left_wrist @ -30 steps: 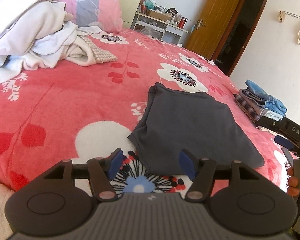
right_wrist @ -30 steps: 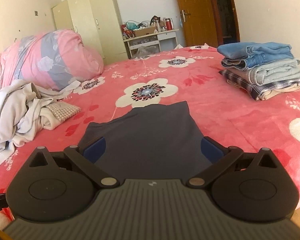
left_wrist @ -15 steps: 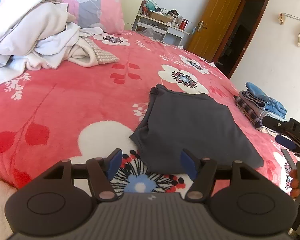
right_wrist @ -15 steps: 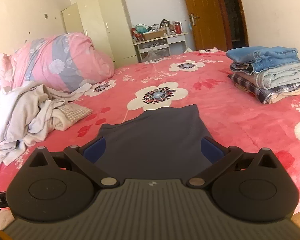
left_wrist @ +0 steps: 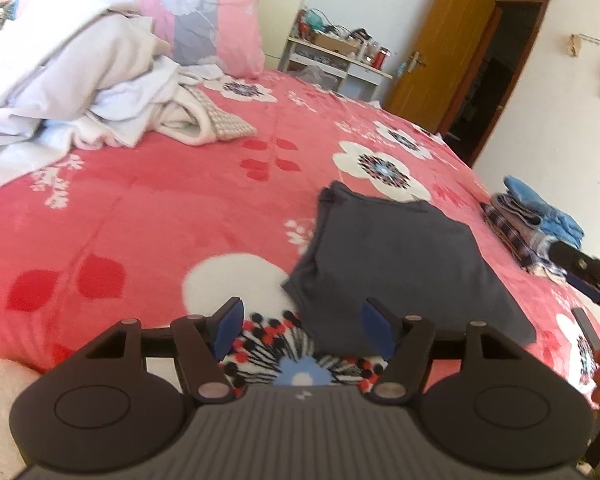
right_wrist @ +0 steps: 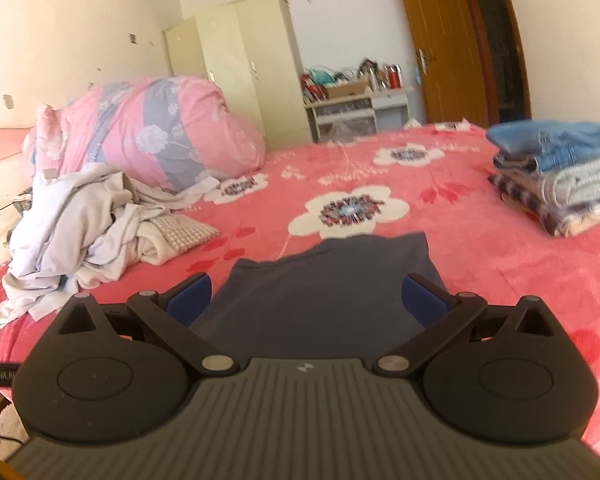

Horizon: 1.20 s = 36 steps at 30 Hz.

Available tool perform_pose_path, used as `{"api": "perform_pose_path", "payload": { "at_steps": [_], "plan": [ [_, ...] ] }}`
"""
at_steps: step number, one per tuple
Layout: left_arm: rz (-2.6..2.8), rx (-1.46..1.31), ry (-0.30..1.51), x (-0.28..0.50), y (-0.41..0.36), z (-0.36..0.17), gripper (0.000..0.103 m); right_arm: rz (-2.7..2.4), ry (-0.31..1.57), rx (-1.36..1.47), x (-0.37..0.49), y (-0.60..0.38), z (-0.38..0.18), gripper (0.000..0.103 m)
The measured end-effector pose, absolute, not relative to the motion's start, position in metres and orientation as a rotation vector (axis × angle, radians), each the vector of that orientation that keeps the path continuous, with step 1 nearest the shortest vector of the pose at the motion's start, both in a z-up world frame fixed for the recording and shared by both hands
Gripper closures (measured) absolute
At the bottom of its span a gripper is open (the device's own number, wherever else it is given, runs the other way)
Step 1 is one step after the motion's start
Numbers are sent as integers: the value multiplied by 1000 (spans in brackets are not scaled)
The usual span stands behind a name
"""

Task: Fold clothes

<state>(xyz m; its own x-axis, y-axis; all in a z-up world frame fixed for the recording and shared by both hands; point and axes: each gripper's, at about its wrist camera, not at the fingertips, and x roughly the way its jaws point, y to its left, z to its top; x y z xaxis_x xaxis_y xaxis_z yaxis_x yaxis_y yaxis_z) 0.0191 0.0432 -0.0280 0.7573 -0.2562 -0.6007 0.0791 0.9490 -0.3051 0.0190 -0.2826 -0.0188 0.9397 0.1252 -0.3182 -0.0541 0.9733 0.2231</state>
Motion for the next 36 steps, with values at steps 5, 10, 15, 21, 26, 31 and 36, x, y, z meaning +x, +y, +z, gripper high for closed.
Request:
{"api": "perform_pose_path", "payload": {
  "at_steps": [5, 10, 15, 21, 26, 31, 36],
  "plan": [
    [-139, -273, 664, 20, 59, -25, 36, 182, 319, 160, 10, -273, -17, 1],
    [-148, -238, 646, 27, 68, -27, 37, 268, 356, 34, 10, -243, -32, 1],
    [-217, -159, 620, 35, 62, -32, 38, 320, 398, -246, 7, -205, -56, 2],
    [-313, -131, 624, 52, 50, -41, 41, 365, 412, -622, 15, -162, -79, 5],
    [-362, -114, 620, 61, 44, -46, 41, 343, 473, -878, 29, -152, -95, 16],
    [-389, -107, 635, 70, 39, -54, 42, 395, 496, -993, 38, -147, -104, 27],
    [-411, -111, 632, 74, 35, -57, 44, 399, 445, -1030, 44, -138, -109, 36]
  ]
}}
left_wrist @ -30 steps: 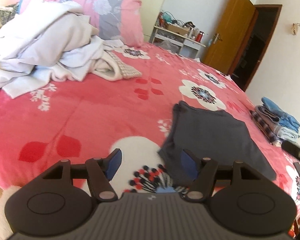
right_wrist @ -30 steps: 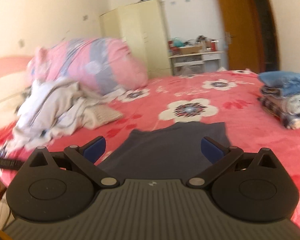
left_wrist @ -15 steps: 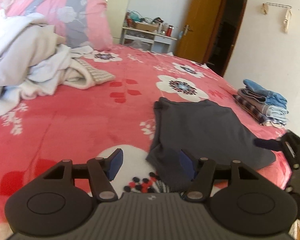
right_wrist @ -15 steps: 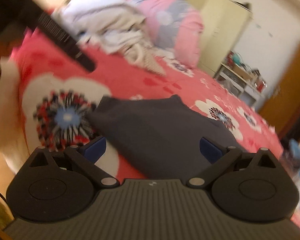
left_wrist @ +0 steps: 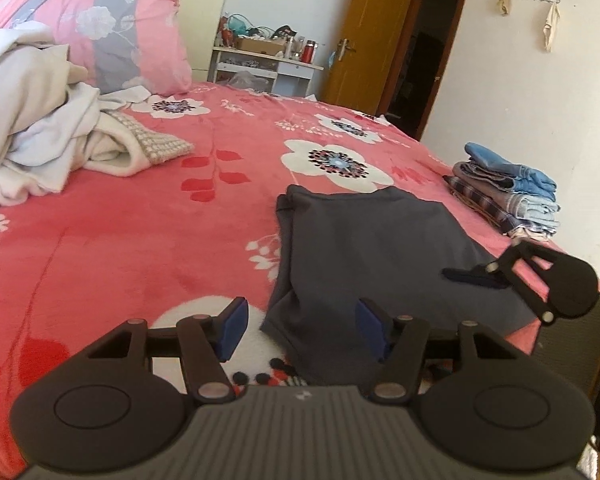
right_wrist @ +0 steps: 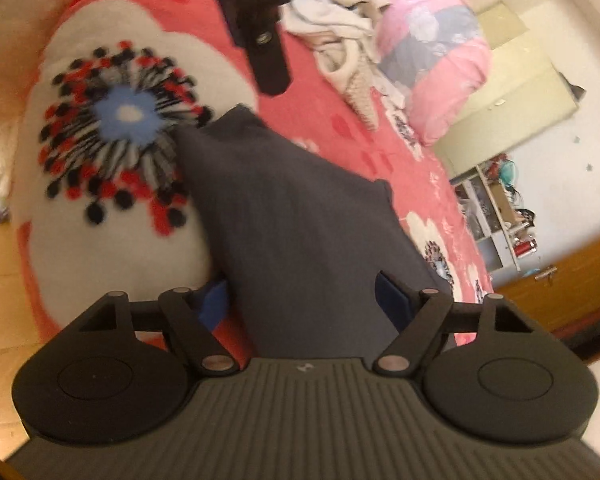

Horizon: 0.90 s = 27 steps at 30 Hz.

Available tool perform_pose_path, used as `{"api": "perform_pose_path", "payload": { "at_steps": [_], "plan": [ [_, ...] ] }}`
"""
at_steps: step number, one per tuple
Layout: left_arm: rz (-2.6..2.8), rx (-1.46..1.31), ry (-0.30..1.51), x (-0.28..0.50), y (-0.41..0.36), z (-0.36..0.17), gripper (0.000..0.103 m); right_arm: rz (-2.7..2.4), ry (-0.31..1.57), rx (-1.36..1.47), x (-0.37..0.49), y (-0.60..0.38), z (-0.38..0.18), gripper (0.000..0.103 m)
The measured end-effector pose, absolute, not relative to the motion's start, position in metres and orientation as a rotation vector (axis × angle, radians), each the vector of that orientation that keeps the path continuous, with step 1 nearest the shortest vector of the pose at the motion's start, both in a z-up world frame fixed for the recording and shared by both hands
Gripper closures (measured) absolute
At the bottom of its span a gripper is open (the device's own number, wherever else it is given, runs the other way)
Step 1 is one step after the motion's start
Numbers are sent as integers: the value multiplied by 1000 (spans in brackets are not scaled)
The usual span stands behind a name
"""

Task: Fold clothes

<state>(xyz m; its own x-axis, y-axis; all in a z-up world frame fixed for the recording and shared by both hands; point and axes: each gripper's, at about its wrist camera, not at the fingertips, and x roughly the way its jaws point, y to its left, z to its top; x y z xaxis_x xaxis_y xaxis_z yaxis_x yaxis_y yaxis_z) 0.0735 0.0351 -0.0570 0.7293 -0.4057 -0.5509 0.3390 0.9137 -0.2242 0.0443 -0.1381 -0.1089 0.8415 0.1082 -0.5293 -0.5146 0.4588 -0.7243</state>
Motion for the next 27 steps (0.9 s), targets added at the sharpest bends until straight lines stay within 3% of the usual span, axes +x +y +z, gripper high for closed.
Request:
{"api": "perform_pose_path", "payload": {
  "at_steps": [2, 5, 9, 13, 15, 17, 27],
  "plan": [
    [-435, -110, 628, 74, 33, -57, 46, 381, 437, -991, 47, -138, -109, 51],
    [-462, -116, 628, 75, 29, -58, 48, 362, 390, -980, 43, -136, -114, 57],
    [-479, -146, 640, 84, 23, -58, 56, 347, 379, -928, 43, -136, -120, 90],
    [-475, -204, 687, 106, 15, -68, 72, 339, 365, -779, 43, -147, -110, 95],
    [-463, -261, 758, 117, 15, -82, 86, 329, 348, -715, 43, -153, -105, 97],
    [-450, -319, 829, 129, 16, -95, 91, 315, 329, -641, 42, -161, -101, 98],
    [-595, -584, 899, 164, 4, -117, 91, 326, 250, -316, 58, -206, -76, 99]
  ]
}}
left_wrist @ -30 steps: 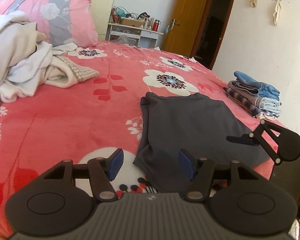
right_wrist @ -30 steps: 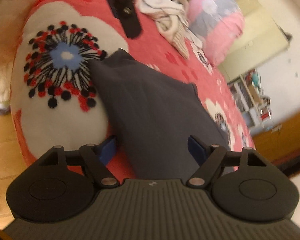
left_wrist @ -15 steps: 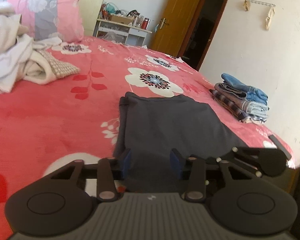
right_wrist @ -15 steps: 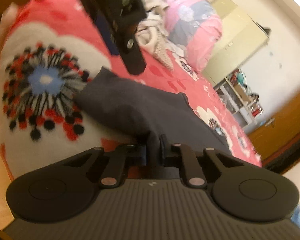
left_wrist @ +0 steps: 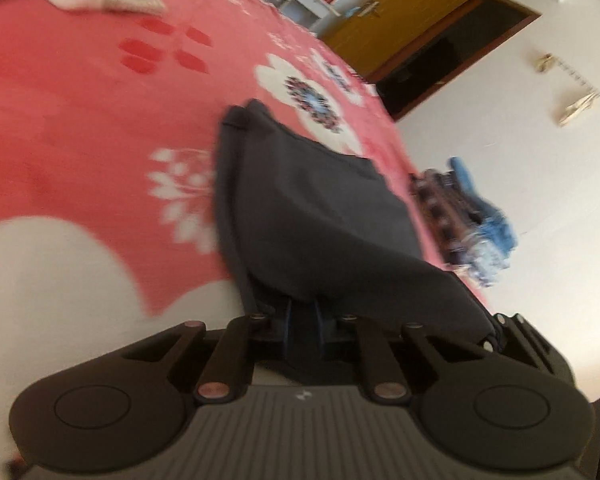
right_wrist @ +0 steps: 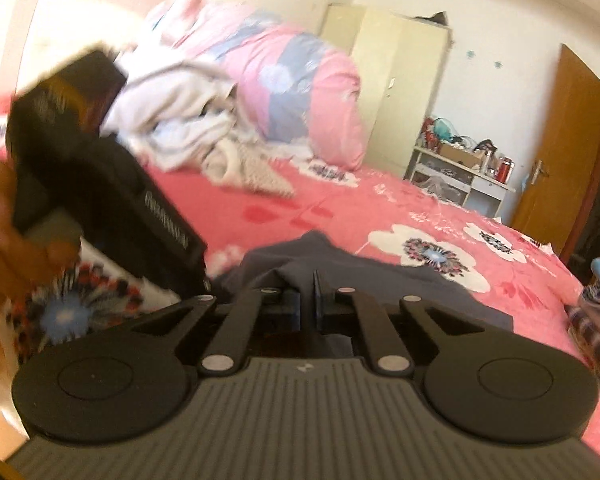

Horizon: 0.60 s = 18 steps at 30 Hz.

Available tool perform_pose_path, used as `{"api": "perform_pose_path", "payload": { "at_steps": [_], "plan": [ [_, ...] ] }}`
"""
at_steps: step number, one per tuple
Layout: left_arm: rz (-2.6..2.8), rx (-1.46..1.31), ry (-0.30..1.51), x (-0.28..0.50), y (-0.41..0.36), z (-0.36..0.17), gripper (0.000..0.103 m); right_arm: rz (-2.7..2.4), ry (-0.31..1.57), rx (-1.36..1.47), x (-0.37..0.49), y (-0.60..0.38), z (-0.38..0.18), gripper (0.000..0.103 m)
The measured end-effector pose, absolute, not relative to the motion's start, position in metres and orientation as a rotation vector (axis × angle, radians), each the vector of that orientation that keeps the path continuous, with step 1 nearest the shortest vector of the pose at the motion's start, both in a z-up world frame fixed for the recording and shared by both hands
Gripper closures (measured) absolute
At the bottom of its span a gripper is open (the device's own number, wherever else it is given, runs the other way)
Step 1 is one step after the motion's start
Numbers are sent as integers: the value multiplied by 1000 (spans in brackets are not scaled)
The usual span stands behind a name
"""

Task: Fold clothes

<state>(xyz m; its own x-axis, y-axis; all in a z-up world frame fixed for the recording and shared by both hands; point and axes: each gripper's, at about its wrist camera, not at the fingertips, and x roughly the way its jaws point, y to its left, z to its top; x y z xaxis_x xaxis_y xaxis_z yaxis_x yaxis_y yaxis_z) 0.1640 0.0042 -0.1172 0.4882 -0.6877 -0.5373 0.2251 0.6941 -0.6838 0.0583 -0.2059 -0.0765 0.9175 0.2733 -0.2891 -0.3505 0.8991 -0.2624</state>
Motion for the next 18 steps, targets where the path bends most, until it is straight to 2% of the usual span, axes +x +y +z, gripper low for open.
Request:
{"api": "perform_pose_path", "payload": {
  "at_steps": [6, 11, 16, 18],
  "plan": [
    [-753, -620, 835, 184, -32, -114, 88, 346, 192, -233, 68, -231, -56, 99],
    [-708, -673, 946, 191, -37, -138, 86, 394, 196, -249, 66, -236, -55, 99],
    [-700, -854, 1008, 193, -9, -157, 87, 490, 254, -139, 59, -242, -72, 99],
    [-697, -905, 1027, 195, 1, -159, 84, 515, 273, -75, 61, -248, -75, 99]
  ]
}}
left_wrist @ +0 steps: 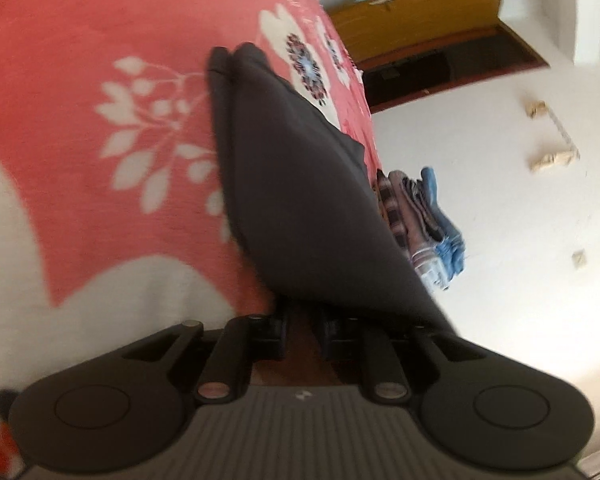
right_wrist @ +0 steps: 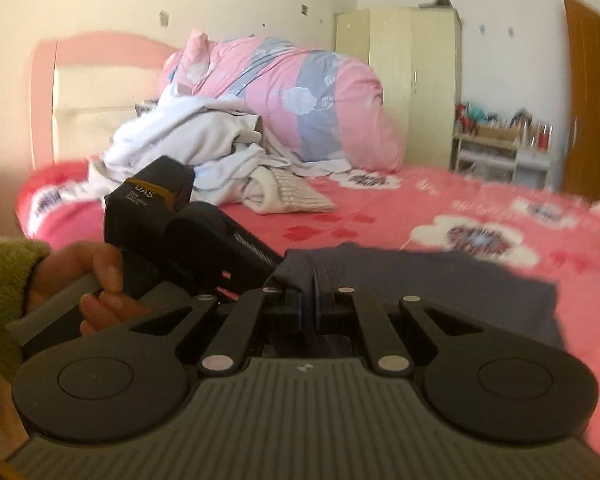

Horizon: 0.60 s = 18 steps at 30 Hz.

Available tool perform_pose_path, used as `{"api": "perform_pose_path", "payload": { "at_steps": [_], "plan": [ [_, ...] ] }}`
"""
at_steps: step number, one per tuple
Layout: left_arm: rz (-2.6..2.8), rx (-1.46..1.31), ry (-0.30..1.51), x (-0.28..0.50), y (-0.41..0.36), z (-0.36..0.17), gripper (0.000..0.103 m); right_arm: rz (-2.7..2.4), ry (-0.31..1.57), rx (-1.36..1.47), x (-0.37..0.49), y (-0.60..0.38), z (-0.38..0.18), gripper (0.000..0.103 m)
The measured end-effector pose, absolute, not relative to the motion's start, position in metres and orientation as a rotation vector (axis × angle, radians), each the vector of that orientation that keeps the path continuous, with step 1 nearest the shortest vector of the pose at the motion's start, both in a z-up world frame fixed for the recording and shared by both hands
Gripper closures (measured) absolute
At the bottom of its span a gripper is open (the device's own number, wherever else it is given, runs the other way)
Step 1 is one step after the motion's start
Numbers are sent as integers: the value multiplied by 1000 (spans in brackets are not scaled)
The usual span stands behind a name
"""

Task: Fold clothes

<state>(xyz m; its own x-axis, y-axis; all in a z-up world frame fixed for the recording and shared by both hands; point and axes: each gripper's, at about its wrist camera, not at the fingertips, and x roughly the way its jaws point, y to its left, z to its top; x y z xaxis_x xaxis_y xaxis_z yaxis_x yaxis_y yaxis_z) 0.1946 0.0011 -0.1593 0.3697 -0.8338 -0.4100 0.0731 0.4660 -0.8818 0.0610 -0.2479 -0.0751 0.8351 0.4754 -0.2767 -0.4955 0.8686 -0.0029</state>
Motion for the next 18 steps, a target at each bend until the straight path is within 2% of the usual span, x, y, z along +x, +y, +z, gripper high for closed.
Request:
{"api": "perform_pose_path", "payload": {
  "at_steps": [4, 8, 14, 18],
  "plan": [
    [-664, -980, 1029, 189, 24, -161, 77, 572, 305, 31, 65, -257, -81, 98],
    [-620, -1002, 998, 182, 47, -156, 70, 615, 343, 5, 68, -249, -89, 96],
    [-586, -937, 931, 195, 56, -138, 61, 621, 399, -386, 54, -199, -111, 91],
    [-591, -854, 922, 214, 45, -133, 58, 589, 371, -479, 44, -184, -118, 91]
  ]
}}
